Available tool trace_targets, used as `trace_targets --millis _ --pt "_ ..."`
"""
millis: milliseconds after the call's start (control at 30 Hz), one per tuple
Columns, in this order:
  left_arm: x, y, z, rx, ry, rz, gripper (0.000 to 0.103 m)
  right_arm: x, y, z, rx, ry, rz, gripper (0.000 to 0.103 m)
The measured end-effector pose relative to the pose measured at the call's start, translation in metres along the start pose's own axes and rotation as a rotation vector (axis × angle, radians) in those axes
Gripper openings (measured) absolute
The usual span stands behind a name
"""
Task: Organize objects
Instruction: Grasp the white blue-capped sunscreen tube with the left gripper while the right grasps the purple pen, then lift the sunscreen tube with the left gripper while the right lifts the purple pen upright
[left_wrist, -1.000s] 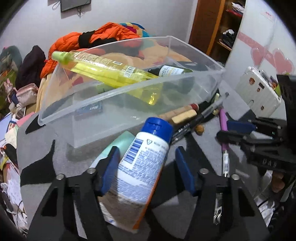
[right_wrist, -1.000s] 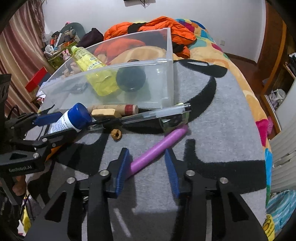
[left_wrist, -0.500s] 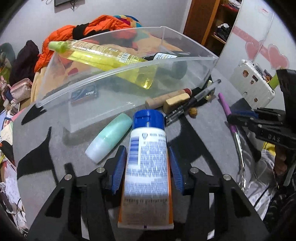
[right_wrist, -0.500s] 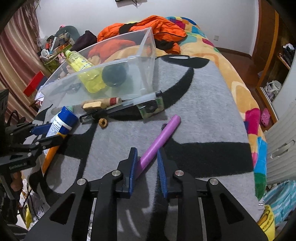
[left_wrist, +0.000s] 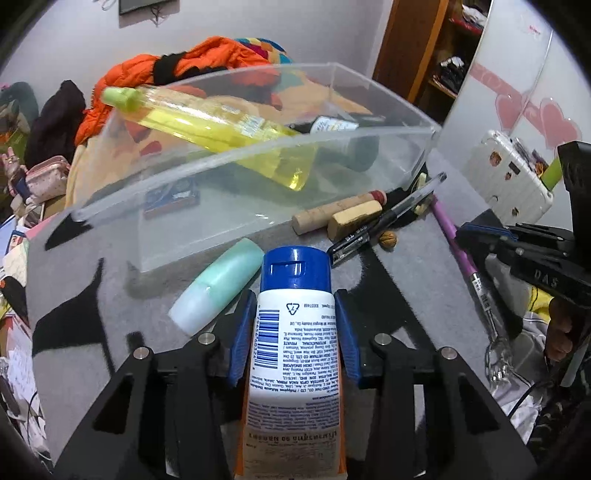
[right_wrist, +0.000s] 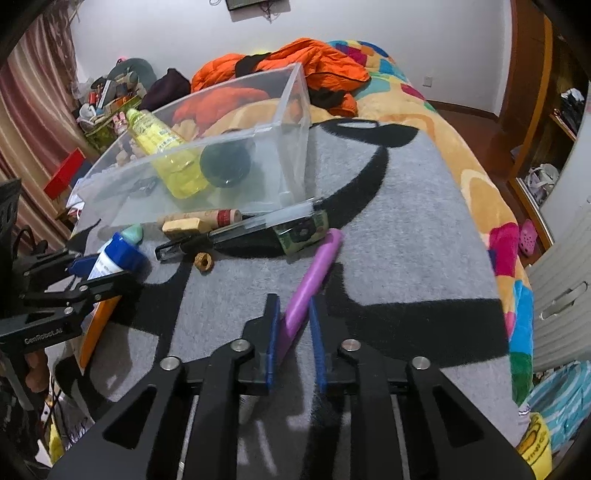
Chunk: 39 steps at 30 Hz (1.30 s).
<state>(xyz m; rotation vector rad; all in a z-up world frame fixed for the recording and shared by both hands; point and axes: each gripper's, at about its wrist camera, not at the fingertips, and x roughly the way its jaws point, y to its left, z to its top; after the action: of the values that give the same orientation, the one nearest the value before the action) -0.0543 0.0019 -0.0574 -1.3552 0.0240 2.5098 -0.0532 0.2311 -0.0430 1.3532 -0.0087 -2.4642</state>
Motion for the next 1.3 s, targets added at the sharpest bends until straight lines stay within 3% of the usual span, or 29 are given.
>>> trace_targets --millis 233,300,333,367,467,567,667,733,800,933,1000,1067,1233,1267,1300 --pt "-0.034 0.010 0.009 -0.054 -0.099 -0.010 0.040 -0.031 -0.003 0.013 -0.017 -0.092 -0.018 0.004" --pt "-0.042 0.010 0.014 -0.057 -0.131 -0.014 0.035 -0.030 0.000 0.016 -0.037 -0.080 -0.015 0.004" --pt "-0.047 0.008 0.014 -0.055 -0.146 -0.015 0.019 -0.028 0.000 0.017 -0.034 -0.066 -0.013 0.004" --pt "-0.054 0.006 0.017 -0.050 -0.166 -0.026 0.013 -0.025 0.001 0.017 -0.032 -0.054 -0.010 0.004" --pt "-0.070 0.000 0.022 -0.033 -0.221 -0.049 0.012 -0.008 0.001 0.016 -0.022 0.011 -0.001 0.005" --pt "-0.077 -0.005 0.026 0.010 -0.237 -0.012 0.012 0.005 0.006 0.012 -0.040 0.049 -0.026 0.008" --pt "-0.071 -0.006 0.021 0.022 -0.202 -0.001 0.014 0.004 0.008 0.011 -0.053 0.038 -0.057 0.016" --pt "-0.060 -0.003 0.017 0.017 -0.159 0.015 0.029 0.005 0.006 0.010 -0.051 0.040 -0.070 0.021" --pt "-0.050 0.001 0.010 0.006 -0.121 0.024 0.037 0.009 0.002 0.008 -0.042 0.060 -0.063 0.023" --pt "-0.027 0.005 -0.002 -0.007 -0.035 0.027 0.047 0.014 0.001 0.006 -0.039 0.063 -0.058 0.025" --pt "-0.013 0.008 -0.007 -0.021 0.011 0.019 0.054 0.016 0.004 0.007 -0.054 0.061 -0.068 0.031" --pt "-0.003 0.009 -0.011 -0.034 0.041 -0.002 0.055 0.017 0.011 0.005 -0.072 0.051 -0.078 0.038" --pt "0.011 0.005 -0.012 -0.026 0.048 0.000 0.055 0.017 0.019 0.003 -0.091 0.017 -0.113 0.029" --pt "0.012 0.002 -0.011 -0.011 0.044 -0.004 0.054 0.016 0.017 0.003 -0.085 0.015 -0.124 0.019" --pt "0.011 0.000 -0.011 -0.006 0.039 0.004 0.050 0.015 0.014 0.003 -0.078 0.013 -0.129 0.017"
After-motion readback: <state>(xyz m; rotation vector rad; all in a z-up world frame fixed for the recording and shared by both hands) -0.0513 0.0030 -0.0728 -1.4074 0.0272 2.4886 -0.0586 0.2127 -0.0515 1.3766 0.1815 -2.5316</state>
